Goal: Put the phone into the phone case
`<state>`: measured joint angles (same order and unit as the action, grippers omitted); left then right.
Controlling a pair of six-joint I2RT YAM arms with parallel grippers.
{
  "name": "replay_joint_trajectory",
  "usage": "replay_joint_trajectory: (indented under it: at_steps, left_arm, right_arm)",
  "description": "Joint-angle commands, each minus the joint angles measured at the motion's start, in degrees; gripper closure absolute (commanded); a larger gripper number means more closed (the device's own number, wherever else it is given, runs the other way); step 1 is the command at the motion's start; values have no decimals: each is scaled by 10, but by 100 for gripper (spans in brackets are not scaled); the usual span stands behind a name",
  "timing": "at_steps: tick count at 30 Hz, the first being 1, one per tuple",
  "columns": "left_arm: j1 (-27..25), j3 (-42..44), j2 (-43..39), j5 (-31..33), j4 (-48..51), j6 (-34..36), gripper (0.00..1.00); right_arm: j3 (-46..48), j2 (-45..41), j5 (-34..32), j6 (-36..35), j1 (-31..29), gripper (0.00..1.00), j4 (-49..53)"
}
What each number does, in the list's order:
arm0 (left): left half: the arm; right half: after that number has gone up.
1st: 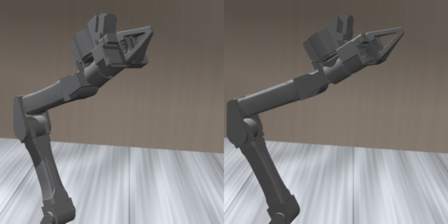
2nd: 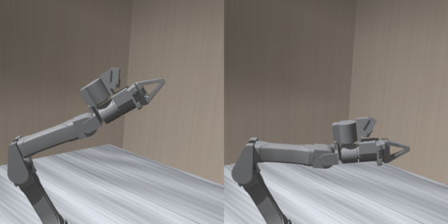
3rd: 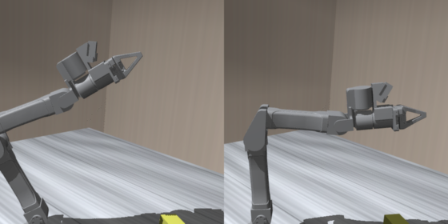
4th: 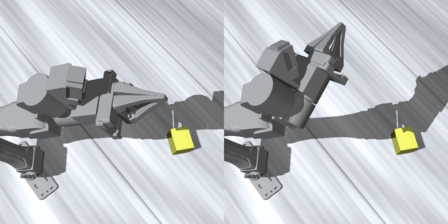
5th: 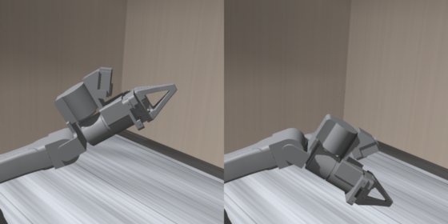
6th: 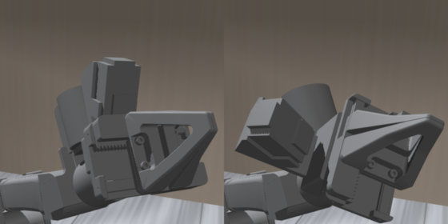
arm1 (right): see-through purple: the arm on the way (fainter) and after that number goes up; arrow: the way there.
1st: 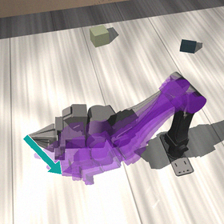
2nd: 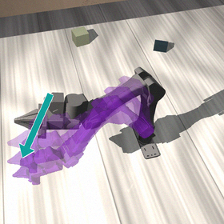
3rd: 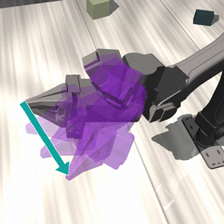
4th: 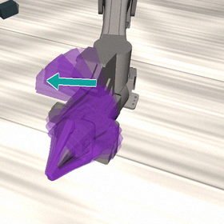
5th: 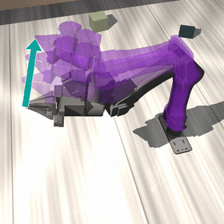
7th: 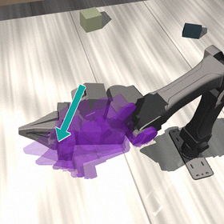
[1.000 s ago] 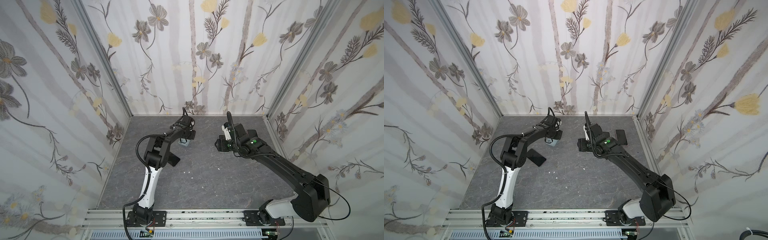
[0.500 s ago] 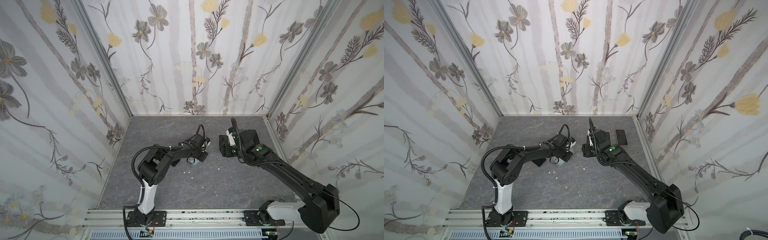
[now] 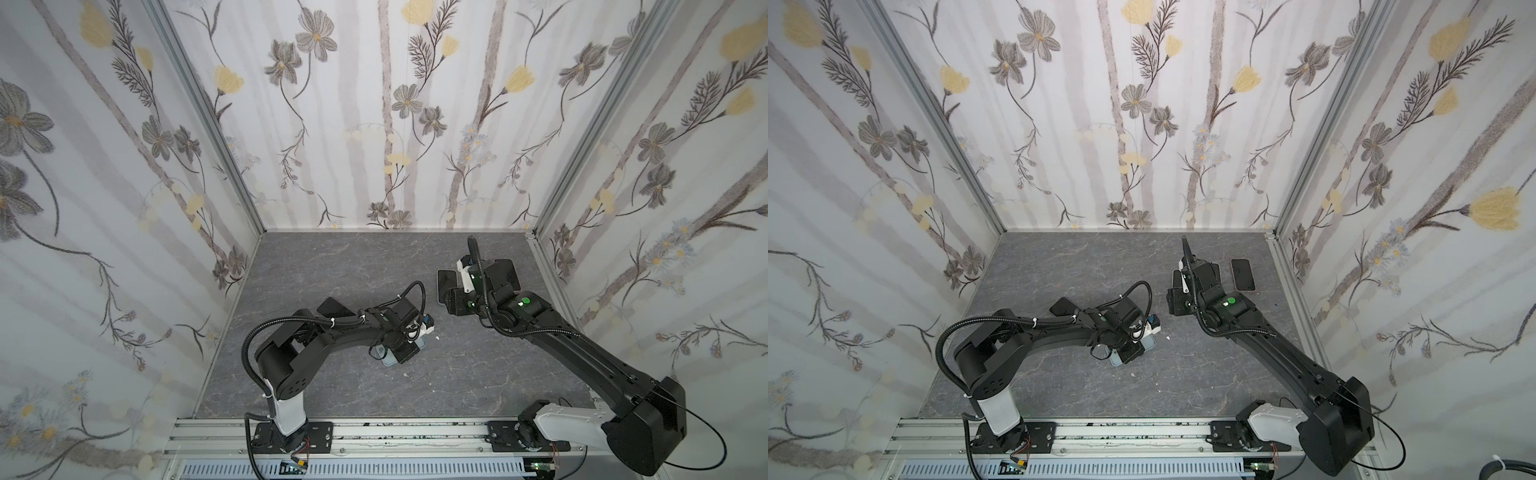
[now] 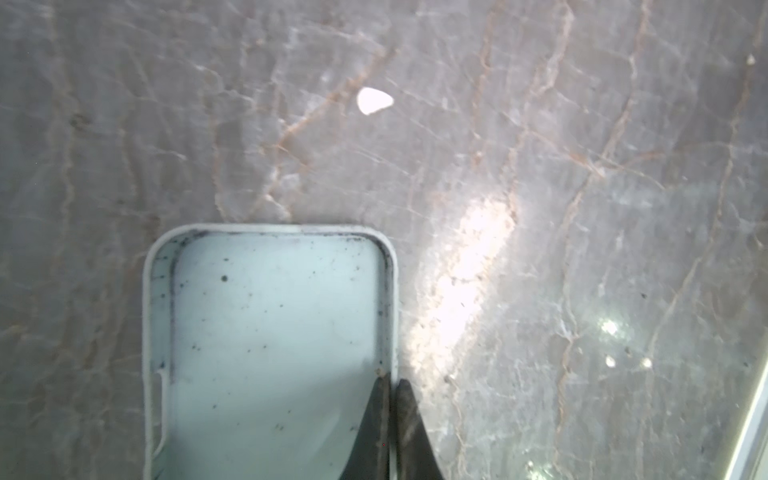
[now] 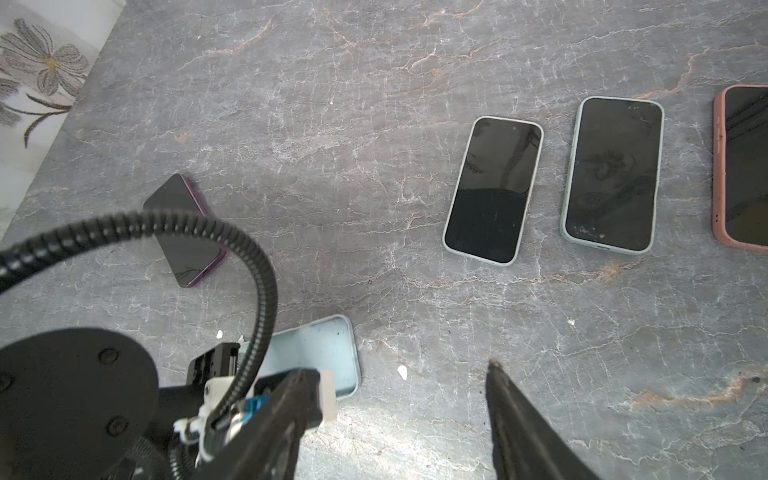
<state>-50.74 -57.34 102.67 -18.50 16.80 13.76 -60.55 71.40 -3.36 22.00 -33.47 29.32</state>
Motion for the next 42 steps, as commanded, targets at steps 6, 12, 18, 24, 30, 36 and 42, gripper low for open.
replay_joint_trajectory:
  at_steps: [6,12,18,24,30,36,42]
  left_arm:
    - [-29,29,-33,-31,54,107,93]
    - [-29,38,-73,-29,20,112,79]
    - [-29,47,-140,-21,-13,99,42]
    - [-29,61,-254,27,-18,68,27]
    - [-23,140,-443,215,-110,-76,0]
    - [-3,190,-583,384,-95,-269,0]
    - [14,199,-634,449,21,-424,0]
  right_arm:
    - [-18,6,-1,8,0,33,-8]
    - [-21,-1,-9,16,-2,31,-1]
    - [-25,-15,-12,30,-2,28,-6]
    - [-35,-24,-38,27,-13,25,-15]
    - [-58,3,-59,24,-44,17,-53]
    - [-113,89,-75,-11,-96,0,-90]
    - [-191,217,-71,-46,-154,0,-104]
